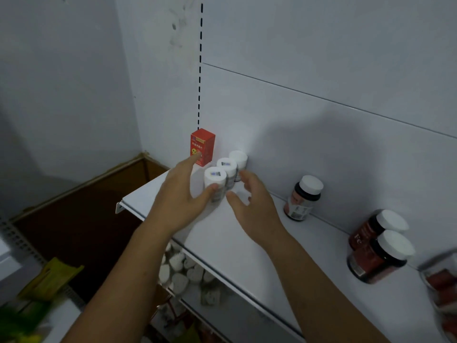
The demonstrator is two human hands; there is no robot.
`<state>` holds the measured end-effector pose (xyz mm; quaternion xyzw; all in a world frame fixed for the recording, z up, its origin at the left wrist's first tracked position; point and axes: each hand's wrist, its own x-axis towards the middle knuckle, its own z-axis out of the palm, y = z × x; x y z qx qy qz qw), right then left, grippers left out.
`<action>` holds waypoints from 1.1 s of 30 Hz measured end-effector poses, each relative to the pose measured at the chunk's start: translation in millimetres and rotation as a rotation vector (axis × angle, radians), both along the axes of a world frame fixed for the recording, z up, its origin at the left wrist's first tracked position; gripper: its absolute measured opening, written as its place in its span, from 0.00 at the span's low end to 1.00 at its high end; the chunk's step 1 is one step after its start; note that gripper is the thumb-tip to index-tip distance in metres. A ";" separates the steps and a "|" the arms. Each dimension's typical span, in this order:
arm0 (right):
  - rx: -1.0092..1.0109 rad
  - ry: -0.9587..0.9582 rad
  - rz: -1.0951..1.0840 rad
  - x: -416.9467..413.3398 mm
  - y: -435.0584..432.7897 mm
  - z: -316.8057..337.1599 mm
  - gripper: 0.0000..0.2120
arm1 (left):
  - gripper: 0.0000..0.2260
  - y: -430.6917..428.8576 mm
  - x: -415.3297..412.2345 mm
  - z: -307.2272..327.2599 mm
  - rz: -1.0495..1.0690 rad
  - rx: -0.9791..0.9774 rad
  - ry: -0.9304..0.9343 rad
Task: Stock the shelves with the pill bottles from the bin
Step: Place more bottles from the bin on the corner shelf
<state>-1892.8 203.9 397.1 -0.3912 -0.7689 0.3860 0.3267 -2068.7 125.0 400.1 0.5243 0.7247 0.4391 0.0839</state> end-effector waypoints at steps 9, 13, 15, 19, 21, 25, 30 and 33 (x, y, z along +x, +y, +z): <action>0.460 -0.291 0.207 54.2 -66.0 48.4 0.37 | 0.35 -107.9 36.7 37.8 0.163 -0.058 0.396; 0.491 -0.343 0.288 88.0 -105.8 59.2 0.39 | 0.37 -168.5 71.5 36.1 0.274 -0.140 0.440; 0.496 -0.358 0.341 107.6 -127.1 62.4 0.39 | 0.38 -200.9 94.4 34.1 0.319 -0.185 0.447; 0.469 -0.337 0.459 138.5 -172.8 58.0 0.39 | 0.37 -263.6 142.3 22.9 0.391 -0.254 0.452; 0.452 -0.326 0.517 144.7 -195.9 49.5 0.39 | 0.36 -295.3 160.2 14.6 0.434 -0.287 0.457; 0.402 -0.315 0.648 142.5 -242.2 19.4 0.39 | 0.35 -358.2 179.2 -7.7 0.528 -0.359 0.385; 0.372 -0.393 0.779 116.5 -289.4 -29.4 0.38 | 0.35 -420.3 177.8 -52.5 0.640 -0.477 0.275; 0.316 -0.460 0.839 93.4 -305.2 -68.0 0.37 | 0.34 -445.8 165.9 -86.9 0.678 -0.525 0.189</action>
